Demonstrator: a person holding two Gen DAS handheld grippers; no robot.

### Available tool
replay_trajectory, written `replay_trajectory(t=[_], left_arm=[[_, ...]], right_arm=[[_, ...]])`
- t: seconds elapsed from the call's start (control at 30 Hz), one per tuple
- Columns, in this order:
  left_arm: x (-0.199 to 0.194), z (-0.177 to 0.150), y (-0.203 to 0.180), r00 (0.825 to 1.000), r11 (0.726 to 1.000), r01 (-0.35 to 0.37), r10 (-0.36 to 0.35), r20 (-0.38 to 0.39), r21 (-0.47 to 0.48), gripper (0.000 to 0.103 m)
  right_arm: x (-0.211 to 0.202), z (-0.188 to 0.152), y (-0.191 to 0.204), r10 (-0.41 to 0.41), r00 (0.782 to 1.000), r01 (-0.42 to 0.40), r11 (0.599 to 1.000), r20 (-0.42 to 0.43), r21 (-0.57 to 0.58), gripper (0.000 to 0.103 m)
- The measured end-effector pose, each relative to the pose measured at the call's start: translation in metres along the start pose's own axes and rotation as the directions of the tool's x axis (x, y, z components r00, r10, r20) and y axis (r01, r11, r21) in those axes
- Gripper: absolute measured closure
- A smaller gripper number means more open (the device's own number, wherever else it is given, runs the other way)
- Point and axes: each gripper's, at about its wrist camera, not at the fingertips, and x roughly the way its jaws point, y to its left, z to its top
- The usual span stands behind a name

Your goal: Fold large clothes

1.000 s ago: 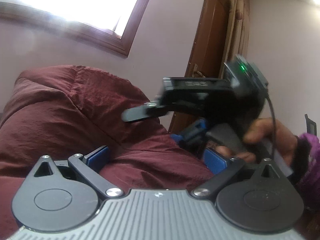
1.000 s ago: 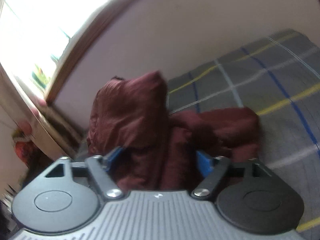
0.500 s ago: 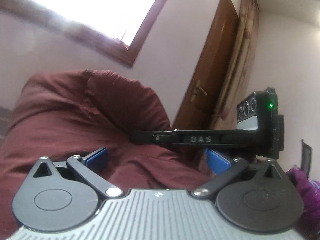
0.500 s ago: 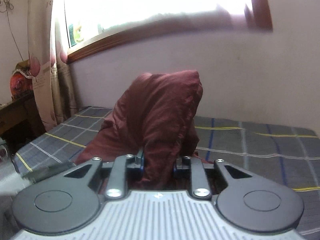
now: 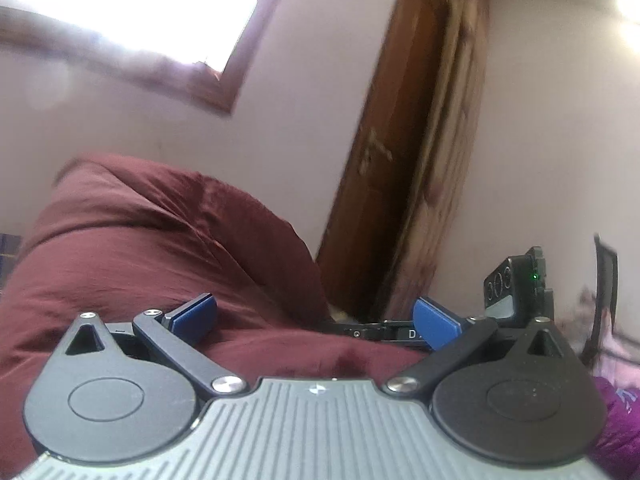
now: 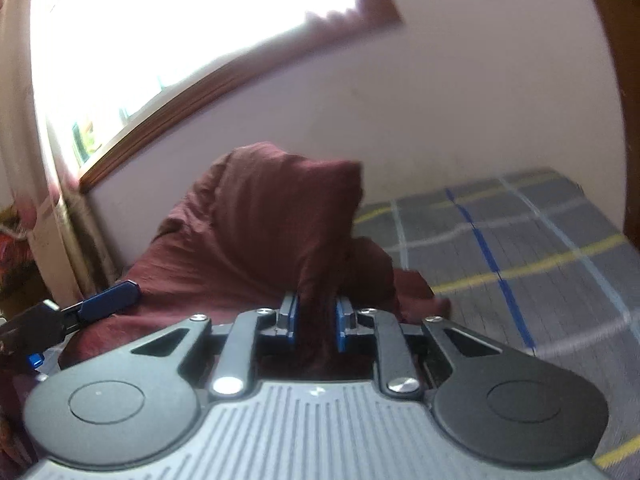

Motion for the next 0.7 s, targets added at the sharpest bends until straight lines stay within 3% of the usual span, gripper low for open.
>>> replay_trajectory(t=[0.1, 0.23, 0.3, 0.43, 0.53, 0.6, 0.7], left_arm=[[0.020, -0.007, 0.000, 0.997, 0.999, 0.023, -0.020, -0.070, 0.045, 0.000], [0.032, -0.020, 0.001, 0.996, 0.997, 0.057, -0.053, -0.076, 0.050, 0.000], [0.037, -0.022, 0.001, 0.994, 0.996, 0.081, -0.078, -0.080, 0.037, 0.000], [0.044, -0.028, -0.004, 0.993, 0.994, 0.091, -0.086, -0.079, 0.055, 0.000], [0.048, -0.031, -0.005, 0.993, 0.994, 0.091, -0.086, -0.080, 0.056, 0.000], [0.049, -0.032, -0.004, 0.993, 0.994, 0.090, -0.085, -0.083, 0.058, 0.000], [0.049, -0.032, -0.005, 0.993, 0.994, 0.092, -0.087, -0.086, 0.060, 0.000]], right_arm=[[0.002, -0.019, -0.013, -0.003, 1.000, 0.003, 0.996, -0.008, 0.094, 0.088], [-0.007, -0.020, -0.019, 0.020, 0.999, -0.024, 0.990, 0.028, 0.138, 0.089], [-0.019, -0.004, -0.018, 0.003, 0.997, -0.013, 0.991, 0.076, 0.134, 0.089], [-0.033, 0.046, 0.013, 0.014, 0.985, -0.014, 1.000, 0.169, -0.003, 0.088], [-0.008, 0.082, 0.060, 0.061, 0.989, -0.041, 0.987, 0.132, -0.155, 0.088], [0.021, 0.094, 0.093, 0.079, 0.995, -0.061, 0.964, 0.058, -0.260, 0.088], [0.068, 0.092, 0.119, 0.012, 0.996, -0.044, 0.927, -0.089, -0.372, 0.089]])
